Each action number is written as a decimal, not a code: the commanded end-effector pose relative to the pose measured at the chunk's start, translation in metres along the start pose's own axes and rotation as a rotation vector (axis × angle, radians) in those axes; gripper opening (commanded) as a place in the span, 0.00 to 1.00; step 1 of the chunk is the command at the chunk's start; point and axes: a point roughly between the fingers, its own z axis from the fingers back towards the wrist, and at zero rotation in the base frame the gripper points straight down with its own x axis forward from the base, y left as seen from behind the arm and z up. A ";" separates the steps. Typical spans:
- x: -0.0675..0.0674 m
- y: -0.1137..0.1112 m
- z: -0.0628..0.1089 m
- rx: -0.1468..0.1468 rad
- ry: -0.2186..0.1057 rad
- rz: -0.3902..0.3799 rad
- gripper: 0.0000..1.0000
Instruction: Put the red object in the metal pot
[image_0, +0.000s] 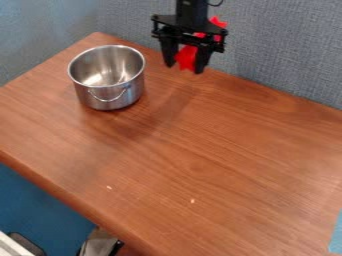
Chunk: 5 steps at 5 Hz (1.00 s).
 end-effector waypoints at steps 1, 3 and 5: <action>0.001 0.034 0.045 0.037 -0.077 0.146 0.00; 0.006 0.093 0.056 0.093 -0.054 0.353 0.00; 0.019 0.121 0.008 0.150 -0.025 0.448 0.00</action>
